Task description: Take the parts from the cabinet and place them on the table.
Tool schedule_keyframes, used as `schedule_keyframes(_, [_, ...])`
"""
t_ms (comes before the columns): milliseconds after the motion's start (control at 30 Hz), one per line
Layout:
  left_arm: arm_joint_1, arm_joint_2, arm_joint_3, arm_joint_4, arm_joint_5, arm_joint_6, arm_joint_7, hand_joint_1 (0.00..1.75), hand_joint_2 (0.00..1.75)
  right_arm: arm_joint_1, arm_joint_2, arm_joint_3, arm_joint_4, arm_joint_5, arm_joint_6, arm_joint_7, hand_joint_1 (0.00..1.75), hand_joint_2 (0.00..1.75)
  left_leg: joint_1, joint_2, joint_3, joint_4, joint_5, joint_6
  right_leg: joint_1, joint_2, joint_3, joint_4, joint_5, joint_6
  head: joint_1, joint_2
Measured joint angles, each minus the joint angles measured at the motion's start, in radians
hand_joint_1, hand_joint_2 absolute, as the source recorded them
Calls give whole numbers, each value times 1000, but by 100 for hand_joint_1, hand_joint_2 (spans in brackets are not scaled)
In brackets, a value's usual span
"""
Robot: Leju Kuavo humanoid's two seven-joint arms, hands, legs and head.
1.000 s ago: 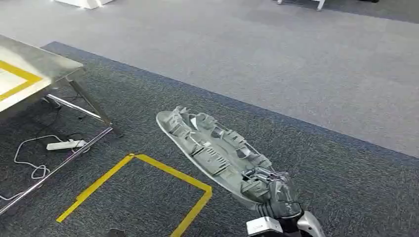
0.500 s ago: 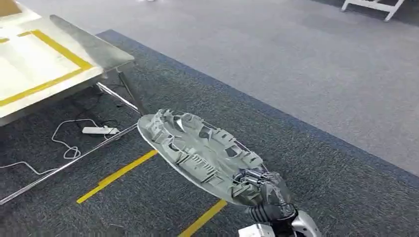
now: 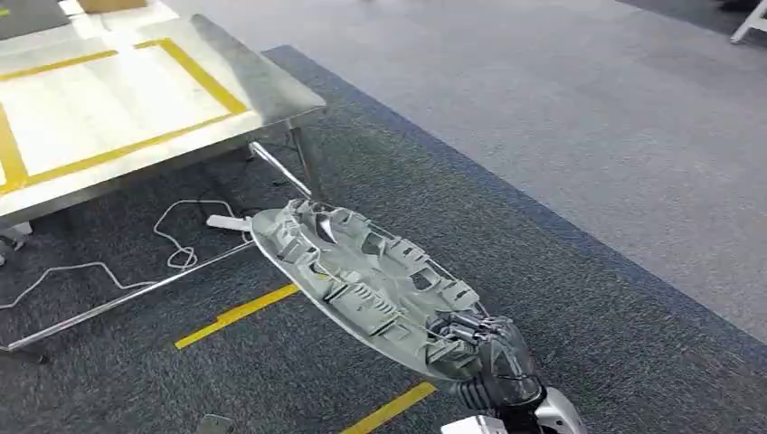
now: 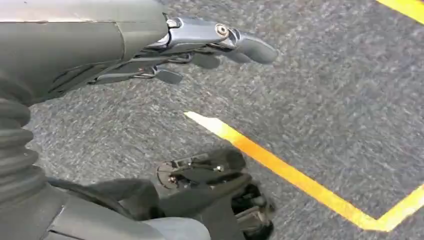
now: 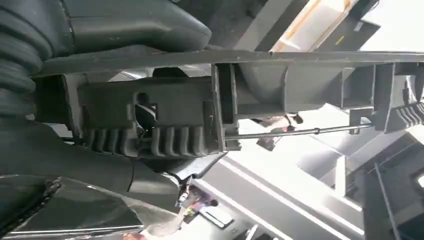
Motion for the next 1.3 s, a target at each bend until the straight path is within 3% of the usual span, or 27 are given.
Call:
schedule_keyframes(67, [3,1,0,0,0,1,0,0,175,-2,0,4,-3,0,0,0,175,175,1,-25,4,-10,-1,15,-1,-24,16,-12,-6,13,-1,0])
schedule_keyframes(133, [6,0,0,0,0,2,-1,0,175,-4,-3,5,-7,0,-1,-1,175,175,8,-46,20,-22,-1,29,-6,55,-12,40,-37,16,7,0])
schedule_keyframes(167, [2,0,0,0,0,2,-1,0,175,-3,-5,6,-8,0,-1,-3,175,175,8,-57,19,-22,-1,35,-5,81,-55,115,-66,14,11,0])
schedule_keyframes(233, [-2,-2,0,0,0,2,-1,0,175,0,-10,7,-8,-3,-1,-6,175,175,4,-86,23,-22,-6,43,-3,100,-160,277,-111,12,11,0])
schedule_keyframes(267, [-2,-2,0,0,0,2,-1,0,175,0,-12,7,-7,-5,-1,-6,175,175,2,-101,27,-22,-9,46,-1,102,-195,311,-104,11,12,0])
schedule_keyframes(333, [1,-2,0,0,0,2,0,0,175,0,-13,7,-7,-5,0,-5,175,175,0,-133,41,-22,-17,45,1,106,-188,239,-17,3,12,0])
schedule_keyframes(367, [1,-2,0,0,0,2,0,0,175,-2,-13,7,-8,-5,0,-5,175,175,-1,-148,51,-21,-22,43,2,118,-158,152,45,-3,12,0])
schedule_keyframes(400, [0,-3,0,0,0,2,0,0,175,-6,-13,7,-8,-5,1,-5,175,175,-1,-161,58,-21,-28,40,2,146,-125,64,96,-8,12,0])
schedule_keyframes(433, [-3,-5,0,1,0,2,0,0,175,-9,-13,8,-7,-5,2,-5,175,175,-5,-170,58,-18,-33,35,-1,187,-112,38,83,-13,9,0])
schedule_keyframes(467, [-6,-5,0,1,0,3,2,0,175,-11,-13,8,-10,-5,2,-5,175,175,-2,-184,52,-13,-37,30,-4,183,-86,6,72,-10,11,0])
schedule_keyframes(567, [0,-5,0,1,-1,4,2,0,175,-15,-13,12,-11,-5,3,-3,175,175,6,-211,48,-21,-37,13,1,159,-80,4,69,-17,10,0])
schedule_keyframes(600, [2,-3,0,1,-1,4,3,0,175,-16,-13,12,-11,-5,3,-2,175,175,5,-186,51,-12,-44,8,-7,144,-70,-4,69,-22,10,0])
schedule_keyframes(633, [0,-4,0,1,-1,5,2,0,175,-17,-13,12,-11,-6,3,-2,175,175,-1,-127,37,19,-60,-2,-6,133,-62,-7,63,-31,4,0])
schedule_keyframes(667, [-3,-4,0,1,-1,5,2,0,175,-17,-13,12,-11,-7,3,-2,175,175,2,-94,4,81,-88,-9,-6,119,-55,-7,58,-36,1,0])
schedule_keyframes(733, [-7,-4,0,1,-1,5,2,0,175,-16,-13,13,-11,-7,3,-2,175,175,10,-73,-85,236,-142,-19,-5,89,-40,-7,43,-36,3,0])
schedule_keyframes(767, [-5,-4,0,1,-1,5,2,0,175,-16,-13,13,-10,-7,3,-2,175,175,15,-71,-118,284,-142,-22,-6,74,-30,-7,35,-34,1,0])
schedule_keyframes(833, [-1,-3,0,1,-1,5,2,0,175,-15,-13,14,-10,-7,3,-2,175,175,20,-66,-108,226,-67,-26,-7,49,-6,-7,17,-30,3,0])
schedule_keyframes(900, [-1,-2,0,1,-1,5,2,0,175,-16,-13,14,-11,-7,3,-2,175,175,19,-38,-42,61,42,-22,-9,26,23,-7,-4,-18,2,0])
schedule_keyframes(933, [-2,-2,0,1,-1,5,2,0,175,-17,-13,14,-10,-7,3,-2,175,175,7,10,-23,32,31,-17,-6,15,18,-13,-13,-12,4,0])
schedule_keyframes(967, [-4,-4,0,2,-1,5,2,0,175,-19,-13,14,-11,-8,3,-1,175,175,-6,35,-18,13,24,-9,2,7,28,-11,-20,-5,-2,0])
schedule_keyframes(1000, [-7,-3,0,2,-1,5,3,0,175,-19,-13,14,-11,-8,3,-2,175,175,-4,26,-19,10,11,7,4,-2,26,-15,-21,-1,1,0])
schedule_keyframes(1100, [-2,-1,0,2,-1,5,3,0,175,-21,-13,15,-13,-6,3,-2,175,175,1,-16,-10,-4,6,25,6,-36,59,-33,-36,16,6,0])
schedule_keyframes(1133, [1,-1,0,2,-1,5,2,0,175,-22,-13,15,-13,-6,3,-1,175,175,5,-28,-2,-11,4,32,2,18,52,-11,-48,17,15,0])
schedule_keyframes(1167, [-2,-2,0,2,-1,5,2,0,175,-22,-13,15,-15,-6,3,-1,175,175,5,-42,3,-14,1,37,2,60,17,51,-72,16,16,0])
schedule_keyframes(1200, [-7,-2,0,2,0,5,2,0,175,-21,-13,16,-15,-6,3,-3,175,175,5,-57,4,-14,-2,43,1,83,-38,140,-103,15,16,0])
schedule_keyframes(1267, [-9,-4,0,2,0,3,2,0,175,-21,-13,16,-15,-6,3,-3,175,175,1,-88,11,-14,-11,50,2,100,-146,286,-135,14,16,0])
schedule_keyframes(1300, [-8,-4,0,2,-1,3,2,0,175,-20,-13,16,-15,-6,3,-3,175,175,0,-105,19,-14,-17,51,2,102,-177,304,-115,12,17,0])
